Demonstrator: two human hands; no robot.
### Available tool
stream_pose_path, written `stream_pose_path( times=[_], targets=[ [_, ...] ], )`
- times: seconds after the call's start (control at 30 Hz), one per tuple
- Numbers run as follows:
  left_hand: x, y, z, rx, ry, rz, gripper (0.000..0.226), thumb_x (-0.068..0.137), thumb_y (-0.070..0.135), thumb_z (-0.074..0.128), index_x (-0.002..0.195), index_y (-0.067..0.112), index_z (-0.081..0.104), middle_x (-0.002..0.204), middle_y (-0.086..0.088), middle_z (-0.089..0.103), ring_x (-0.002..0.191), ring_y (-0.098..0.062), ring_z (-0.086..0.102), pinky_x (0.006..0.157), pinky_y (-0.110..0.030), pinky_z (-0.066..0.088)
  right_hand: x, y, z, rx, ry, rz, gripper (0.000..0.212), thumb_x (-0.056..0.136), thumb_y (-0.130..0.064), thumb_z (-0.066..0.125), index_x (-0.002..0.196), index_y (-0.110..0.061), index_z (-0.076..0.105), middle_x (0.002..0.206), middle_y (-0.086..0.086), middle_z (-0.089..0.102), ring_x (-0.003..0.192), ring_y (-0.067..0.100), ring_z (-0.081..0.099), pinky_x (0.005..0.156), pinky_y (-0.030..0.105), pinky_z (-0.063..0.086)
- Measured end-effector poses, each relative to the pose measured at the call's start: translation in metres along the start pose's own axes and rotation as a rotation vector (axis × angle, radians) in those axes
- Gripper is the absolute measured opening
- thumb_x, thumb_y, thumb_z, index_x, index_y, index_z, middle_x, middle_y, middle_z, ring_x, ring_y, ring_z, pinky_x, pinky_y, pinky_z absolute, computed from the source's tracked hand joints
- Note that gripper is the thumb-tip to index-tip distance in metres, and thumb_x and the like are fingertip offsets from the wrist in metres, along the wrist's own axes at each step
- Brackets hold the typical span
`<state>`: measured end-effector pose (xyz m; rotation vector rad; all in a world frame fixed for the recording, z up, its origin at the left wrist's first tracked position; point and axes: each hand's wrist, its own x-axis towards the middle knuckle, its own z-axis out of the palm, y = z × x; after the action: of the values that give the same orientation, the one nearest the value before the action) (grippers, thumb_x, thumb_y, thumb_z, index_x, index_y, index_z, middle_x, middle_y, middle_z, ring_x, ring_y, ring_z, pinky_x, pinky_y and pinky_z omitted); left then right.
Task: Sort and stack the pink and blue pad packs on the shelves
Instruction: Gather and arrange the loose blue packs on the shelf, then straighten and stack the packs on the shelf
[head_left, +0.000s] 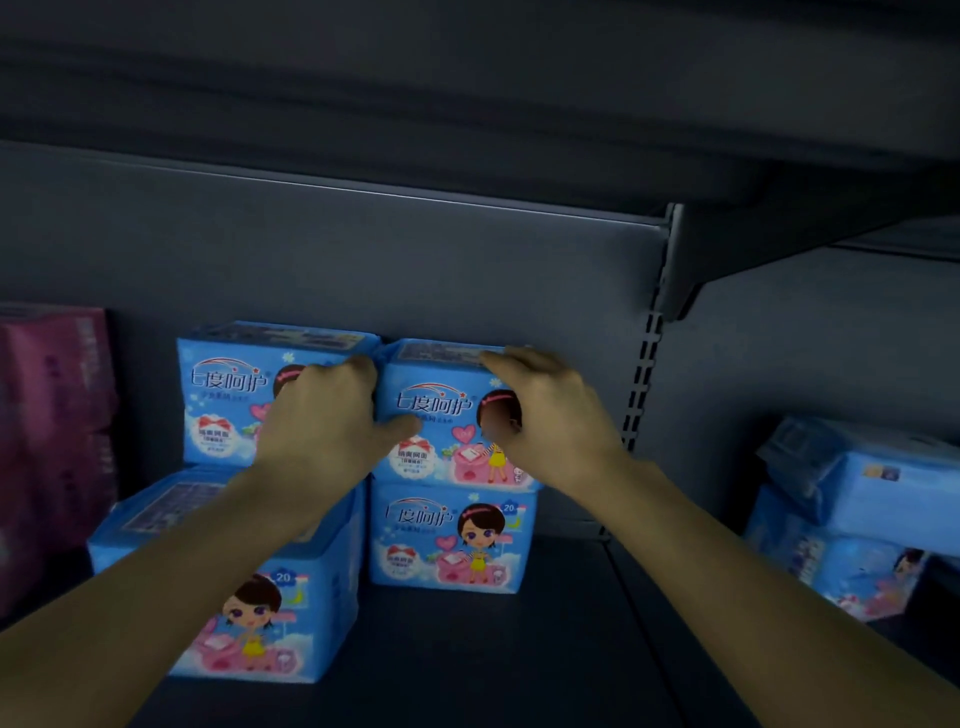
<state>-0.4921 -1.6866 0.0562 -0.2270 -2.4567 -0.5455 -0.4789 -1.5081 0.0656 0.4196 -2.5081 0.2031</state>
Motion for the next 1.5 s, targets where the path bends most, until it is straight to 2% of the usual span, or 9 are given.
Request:
stream_pose_path(
  times=[0.23,0.5,0.7,0.9,0.97,1.07,1.13,1.23,1.5],
  targets=[
    [0.0,0.001,0.001,0.166,-0.035,-0.019,0.04,0.08,0.054,0.06,0.07,0.016,0.055,0.06,0.002,0.046,0.07,-0.022,0.049,0.059,-0.029,0.038,0.004,0.001,0.002,0.014,-0.02,0.018,0.055,0.089,-0.022,0.055,0.141,-0.018,0.037,0.14,0.002,0.044,0.13,0.022,0.035,0.097,0.032,0.04],
    [-0.008,0.014,0.002,0.333,-0.086,0.079,0.029,0.094,0.042,0.043,0.094,0.016,0.056,0.093,-0.007,0.062,0.093,-0.028,0.061,0.061,-0.028,0.037,0.007,-0.01,0.001,-0.051,-0.064,0.111,0.055,0.088,-0.014,0.055,0.14,-0.02,0.037,0.135,-0.001,0.044,0.129,0.021,0.034,0.09,0.036,0.045],
    [-0.018,0.031,-0.008,0.365,-0.162,0.233,0.026,0.094,0.035,0.04,0.114,0.019,0.047,0.106,-0.003,0.061,0.098,-0.024,0.061,0.064,-0.027,0.038,-0.01,-0.022,-0.017,-0.077,-0.12,0.147,0.065,0.09,-0.024,0.054,0.146,-0.021,0.022,0.149,0.001,0.026,0.14,0.022,0.015,0.11,0.051,0.024],
    [-0.055,0.066,-0.017,0.327,-0.224,0.386,0.044,0.095,0.035,0.04,0.135,0.018,0.037,0.129,-0.004,0.047,0.118,-0.023,0.048,0.086,-0.033,0.044,-0.065,-0.016,-0.045,-0.058,-0.156,0.242,0.07,0.089,-0.027,0.055,0.147,-0.022,0.017,0.152,-0.001,0.021,0.141,0.018,0.013,0.112,0.046,0.021],
    [-0.07,0.08,-0.014,0.247,-0.238,0.453,0.046,0.089,0.035,0.052,0.13,0.014,0.047,0.126,-0.008,0.051,0.115,-0.027,0.051,0.086,-0.036,0.046,-0.089,-0.012,-0.052,-0.066,-0.185,0.287,0.067,0.089,-0.028,0.053,0.147,-0.022,0.019,0.153,0.0,0.019,0.141,0.019,0.011,0.112,0.046,0.021],
    [-0.091,0.1,-0.004,0.137,-0.248,0.547,0.046,0.055,0.026,0.084,0.093,0.007,0.067,0.086,-0.012,0.065,0.077,-0.033,0.065,0.052,-0.041,0.054,-0.124,-0.003,-0.061,-0.097,-0.235,0.377,0.065,0.09,-0.03,0.052,0.146,-0.023,0.02,0.153,-0.001,0.016,0.142,0.018,0.007,0.113,0.051,0.017],
    [-0.107,0.119,0.0,0.028,-0.367,0.514,0.049,0.067,0.028,0.076,0.109,0.008,0.062,0.102,-0.013,0.064,0.092,-0.034,0.063,0.065,-0.043,0.054,-0.146,0.005,-0.069,-0.117,-0.255,0.449,0.065,0.09,-0.031,0.052,0.147,-0.023,0.019,0.154,-0.002,0.015,0.142,0.018,0.005,0.112,0.053,0.014],
    [-0.13,0.144,0.022,0.011,-0.433,0.532,0.057,0.094,0.037,0.042,0.145,0.019,0.025,0.146,-0.004,0.033,0.131,-0.025,0.035,0.099,-0.034,0.037,-0.175,0.02,-0.081,-0.131,-0.294,0.557,0.065,0.092,-0.031,0.05,0.147,-0.025,0.017,0.155,-0.003,0.011,0.143,0.019,0.001,0.113,0.053,0.009],
    [-0.161,0.203,0.039,-0.096,-0.557,0.671,0.056,0.093,0.039,0.042,0.143,0.021,0.024,0.146,0.0,0.028,0.13,-0.022,0.031,0.097,-0.033,0.037,-0.246,0.047,-0.11,-0.288,-0.272,0.741,0.066,0.087,-0.032,0.053,0.145,-0.022,0.023,0.153,0.001,0.017,0.142,0.022,0.009,0.108,0.051,0.021]
  ],
)
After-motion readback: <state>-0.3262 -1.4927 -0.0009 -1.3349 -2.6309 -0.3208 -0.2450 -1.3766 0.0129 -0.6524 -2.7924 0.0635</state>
